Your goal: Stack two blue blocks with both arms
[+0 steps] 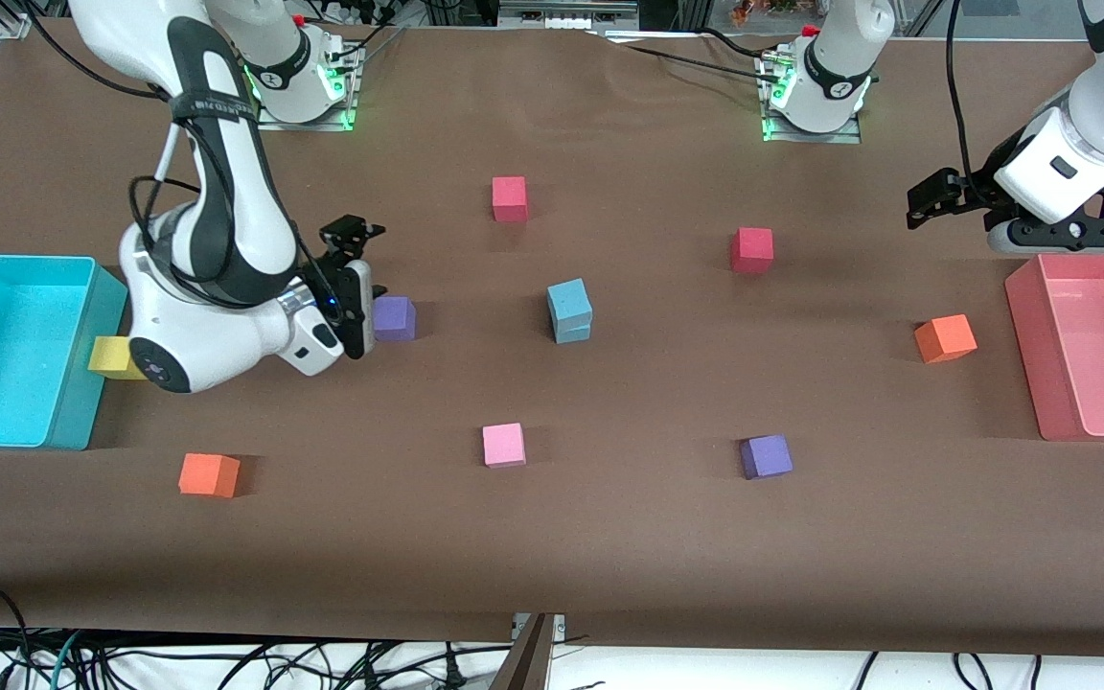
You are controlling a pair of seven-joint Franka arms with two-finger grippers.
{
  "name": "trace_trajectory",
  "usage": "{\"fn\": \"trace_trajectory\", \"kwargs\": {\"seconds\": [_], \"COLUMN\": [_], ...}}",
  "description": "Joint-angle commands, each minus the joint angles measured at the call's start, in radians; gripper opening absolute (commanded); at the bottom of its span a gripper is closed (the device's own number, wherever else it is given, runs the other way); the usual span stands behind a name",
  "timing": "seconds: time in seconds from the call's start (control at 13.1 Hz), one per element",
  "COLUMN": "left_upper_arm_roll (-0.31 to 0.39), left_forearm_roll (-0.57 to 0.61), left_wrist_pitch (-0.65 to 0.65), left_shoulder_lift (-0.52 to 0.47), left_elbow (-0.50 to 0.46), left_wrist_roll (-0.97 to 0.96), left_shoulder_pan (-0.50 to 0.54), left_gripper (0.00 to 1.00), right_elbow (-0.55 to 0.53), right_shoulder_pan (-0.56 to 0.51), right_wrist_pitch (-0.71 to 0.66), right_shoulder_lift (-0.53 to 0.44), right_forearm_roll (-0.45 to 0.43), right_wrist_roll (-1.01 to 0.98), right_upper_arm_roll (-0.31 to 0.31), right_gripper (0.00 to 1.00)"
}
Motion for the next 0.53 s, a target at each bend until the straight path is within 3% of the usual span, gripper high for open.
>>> {"fn": "trace_trajectory", "kwargs": {"seconds": [0.0,0.23,0.46], "left_upper_arm_roll": [0.0,-0.003,0.006], "left_forearm_roll": [0.026,0.06,0.0], "left_wrist_pitch": [-0.006,0.034,0.032], "left_shoulder_lift": [-0.007,0.013,0.09], "left_elbow": [0.013,0.04,0.12], "left_wrist_roll": [0.008,0.002,0.004], "left_shoulder_pan": [0.02,0.017,0.031], "left_gripper": [1.0,1.0,1.0], "right_elbow": [0.096,0.193,0.228], "right_shoulder_pan": [0.0,0.003,0.04], "right_wrist_pitch": [-0.108,-0.215,-0.179], "right_shoulder_lift": [0.003,0.003,-0.057], "right_forearm_roll": [-0.043,-0.059,-0.187], "right_wrist_roll": [0.096,0.229,0.422], "right_upper_arm_roll": [-0.084,-0.177,-0.162], "right_gripper": [1.0,1.0,1.0]}}
